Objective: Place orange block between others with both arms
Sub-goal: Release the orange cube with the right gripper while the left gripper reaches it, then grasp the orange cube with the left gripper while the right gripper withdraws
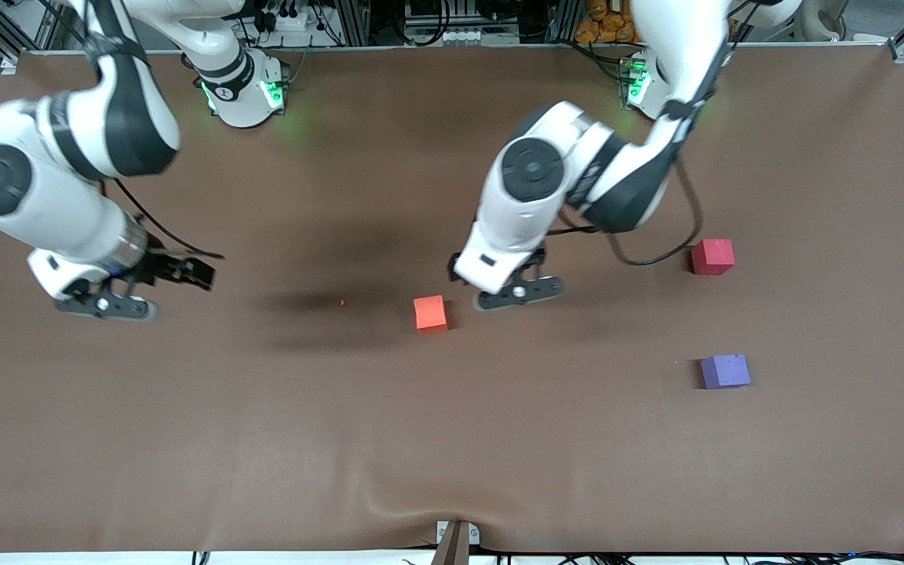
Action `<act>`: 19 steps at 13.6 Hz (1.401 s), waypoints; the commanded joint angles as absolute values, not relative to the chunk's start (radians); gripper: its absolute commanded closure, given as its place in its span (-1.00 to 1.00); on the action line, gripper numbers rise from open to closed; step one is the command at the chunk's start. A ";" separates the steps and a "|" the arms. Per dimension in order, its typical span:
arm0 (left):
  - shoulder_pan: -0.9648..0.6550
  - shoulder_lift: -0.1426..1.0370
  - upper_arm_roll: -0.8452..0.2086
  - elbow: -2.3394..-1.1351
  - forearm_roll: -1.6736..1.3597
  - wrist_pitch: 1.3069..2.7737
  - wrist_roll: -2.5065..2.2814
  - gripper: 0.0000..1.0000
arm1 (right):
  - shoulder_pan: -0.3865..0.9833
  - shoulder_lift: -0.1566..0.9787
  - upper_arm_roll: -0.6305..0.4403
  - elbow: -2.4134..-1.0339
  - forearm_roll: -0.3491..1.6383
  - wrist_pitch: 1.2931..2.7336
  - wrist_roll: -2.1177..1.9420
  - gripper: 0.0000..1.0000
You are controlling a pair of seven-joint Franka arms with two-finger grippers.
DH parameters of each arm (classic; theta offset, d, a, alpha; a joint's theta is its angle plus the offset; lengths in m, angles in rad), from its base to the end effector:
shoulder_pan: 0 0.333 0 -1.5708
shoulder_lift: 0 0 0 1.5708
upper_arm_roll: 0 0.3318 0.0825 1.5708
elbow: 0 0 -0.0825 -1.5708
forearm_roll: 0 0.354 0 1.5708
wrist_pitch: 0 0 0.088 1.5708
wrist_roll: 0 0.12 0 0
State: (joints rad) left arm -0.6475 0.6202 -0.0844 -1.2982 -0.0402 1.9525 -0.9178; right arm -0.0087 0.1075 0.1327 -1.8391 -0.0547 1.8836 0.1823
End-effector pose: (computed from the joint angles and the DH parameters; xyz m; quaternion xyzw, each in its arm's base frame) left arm 0.5377 -0.4681 0.3964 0.9930 0.1080 -0.0194 0.0425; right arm 0.5540 0.0618 0.4761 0.9991 -0.0201 -0.0277 0.0231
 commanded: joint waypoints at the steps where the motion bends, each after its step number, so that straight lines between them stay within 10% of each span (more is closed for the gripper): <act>1: -0.736 0.719 -0.011 -1.203 -0.041 2.009 -0.946 -1.00 | -0.081 0.016 0.147 -1.882 -0.116 1.856 -0.004 -1.00; 19: -0.851 0.959 0.057 -1.146 -0.044 2.267 -1.058 -1.00 | -0.074 -0.049 0.056 -1.618 0.003 1.532 0.038 -1.00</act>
State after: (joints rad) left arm -0.8377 0.9333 0.0375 -1.1840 -0.0402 2.2589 -1.0549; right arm -0.1060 -0.0341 0.1101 -1.6169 -0.0066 1.5484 0.0225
